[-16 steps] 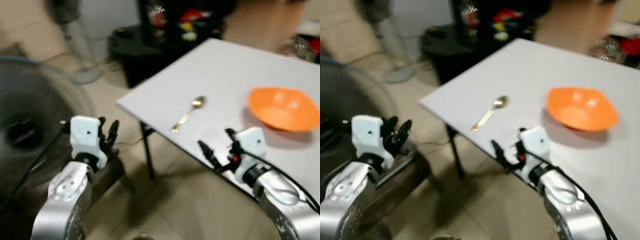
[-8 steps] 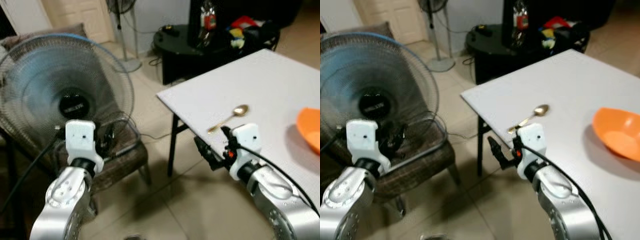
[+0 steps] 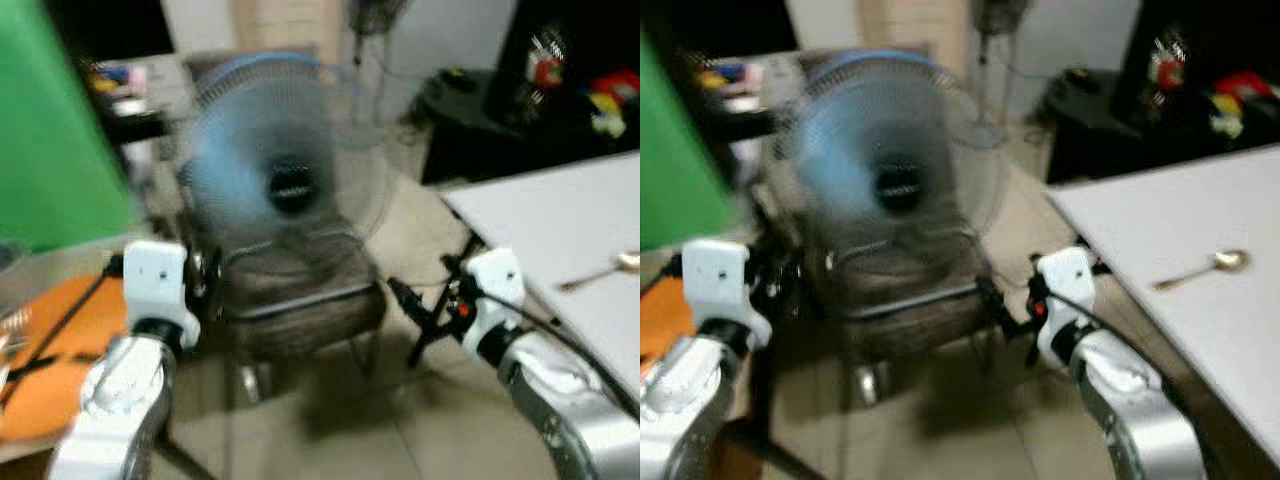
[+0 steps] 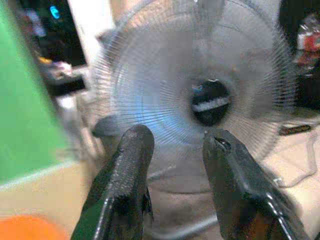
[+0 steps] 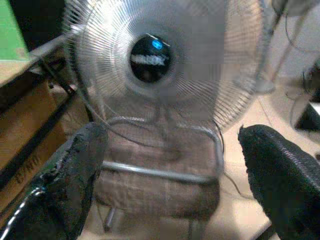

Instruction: Setting the table

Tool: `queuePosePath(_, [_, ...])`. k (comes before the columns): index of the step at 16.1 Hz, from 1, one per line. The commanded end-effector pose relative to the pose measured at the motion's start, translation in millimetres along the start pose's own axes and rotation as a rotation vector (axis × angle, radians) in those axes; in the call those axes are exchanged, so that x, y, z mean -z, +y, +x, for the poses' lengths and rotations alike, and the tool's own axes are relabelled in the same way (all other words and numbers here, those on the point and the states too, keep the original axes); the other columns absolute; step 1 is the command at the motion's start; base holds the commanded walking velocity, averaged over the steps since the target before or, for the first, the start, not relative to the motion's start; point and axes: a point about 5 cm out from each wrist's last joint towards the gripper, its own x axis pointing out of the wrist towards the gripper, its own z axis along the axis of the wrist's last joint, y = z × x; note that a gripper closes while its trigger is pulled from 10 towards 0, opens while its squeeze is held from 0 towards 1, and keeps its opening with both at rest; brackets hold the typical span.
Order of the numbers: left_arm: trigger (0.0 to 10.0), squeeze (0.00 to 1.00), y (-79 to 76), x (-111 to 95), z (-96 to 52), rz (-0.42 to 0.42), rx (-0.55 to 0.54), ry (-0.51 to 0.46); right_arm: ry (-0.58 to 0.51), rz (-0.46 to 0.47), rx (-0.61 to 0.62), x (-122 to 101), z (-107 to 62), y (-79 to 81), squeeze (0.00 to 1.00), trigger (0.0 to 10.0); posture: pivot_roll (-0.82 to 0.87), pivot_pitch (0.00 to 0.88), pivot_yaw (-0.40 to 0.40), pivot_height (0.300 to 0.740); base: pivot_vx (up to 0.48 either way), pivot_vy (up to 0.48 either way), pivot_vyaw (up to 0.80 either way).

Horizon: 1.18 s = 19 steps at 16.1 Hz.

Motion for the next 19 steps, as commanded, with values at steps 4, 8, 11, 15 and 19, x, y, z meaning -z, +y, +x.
queuePosePath(4, [10.0,0.0,1.0,4,-0.2,-0.054,-0.021,0.034,-0.021,-0.005,-0.015,-4,1.3,0.9,0.0,10.0,0.03,0.0,0.025,0.74,0.0,-0.36,0.8])
queuePosePath(8, [10.0,0.0,4.3,3,0.9,-0.049,-0.011,0.038,-0.031,0.037,0.005,-3,0.7,2.8,0.0,10.0,0.03,0.0,0.031,0.74,0.0,0.48,0.6])
queuePosePath(11, [10.0,0.0,3.5,3,1.5,-0.044,0.018,0.053,-0.031,0.091,0.066,-3,1.2,0.0,0.0,10.0,0.03,0.0,0.039,0.74,0.0,0.48,0.0])
queuePosePath(15, [10.0,1.0,3.0,5,4.2,-0.076,0.048,0.082,-0.026,0.115,0.089,-3,1.6,1.4,0.0,10.0,0.02,0.0,0.044,0.74,0.0,0.48,0.0])
queuePosePath(19, [10.0,1.0,7.9,4,10.0,-0.085,0.084,0.095,-0.02,0.122,0.11,-5,1.3,0.9,0.0,10.0,0.02,0.0,0.049,0.74,0.0,0.0,0.0])
